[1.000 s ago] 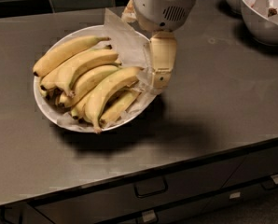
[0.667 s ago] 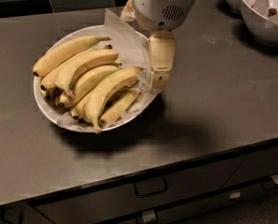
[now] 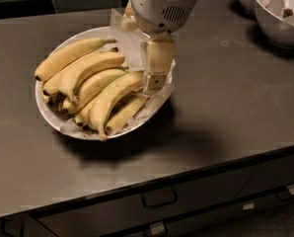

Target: Pick banana from white bowl

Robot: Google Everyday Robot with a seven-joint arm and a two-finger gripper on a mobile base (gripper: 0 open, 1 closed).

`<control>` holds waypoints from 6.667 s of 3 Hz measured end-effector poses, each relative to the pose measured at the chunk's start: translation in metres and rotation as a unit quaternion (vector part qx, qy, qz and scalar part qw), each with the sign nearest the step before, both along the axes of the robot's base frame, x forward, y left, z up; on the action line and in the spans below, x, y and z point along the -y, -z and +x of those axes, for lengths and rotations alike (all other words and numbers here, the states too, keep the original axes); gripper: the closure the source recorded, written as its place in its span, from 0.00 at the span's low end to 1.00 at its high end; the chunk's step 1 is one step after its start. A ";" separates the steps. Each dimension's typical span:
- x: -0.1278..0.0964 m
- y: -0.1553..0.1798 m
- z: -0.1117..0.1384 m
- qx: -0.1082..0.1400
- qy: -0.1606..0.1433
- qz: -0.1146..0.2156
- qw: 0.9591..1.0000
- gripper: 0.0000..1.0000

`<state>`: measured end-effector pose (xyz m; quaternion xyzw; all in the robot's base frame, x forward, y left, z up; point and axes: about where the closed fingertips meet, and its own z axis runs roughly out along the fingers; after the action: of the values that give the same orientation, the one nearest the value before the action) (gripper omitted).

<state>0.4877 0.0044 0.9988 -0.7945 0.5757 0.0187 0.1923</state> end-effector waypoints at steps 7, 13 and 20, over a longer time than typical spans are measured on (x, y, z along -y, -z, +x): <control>-0.008 0.031 0.013 -0.028 0.001 -0.004 1.000 0.40; -0.010 0.060 0.023 -0.047 0.022 -0.018 0.998 0.41; -0.008 0.073 0.028 -0.046 0.037 -0.028 0.998 1.00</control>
Offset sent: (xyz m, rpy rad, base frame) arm 0.0040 -0.0033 -0.0174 -0.0194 0.0401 -0.0196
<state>0.5161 0.0122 0.9262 -0.7757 0.6137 0.0322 0.1438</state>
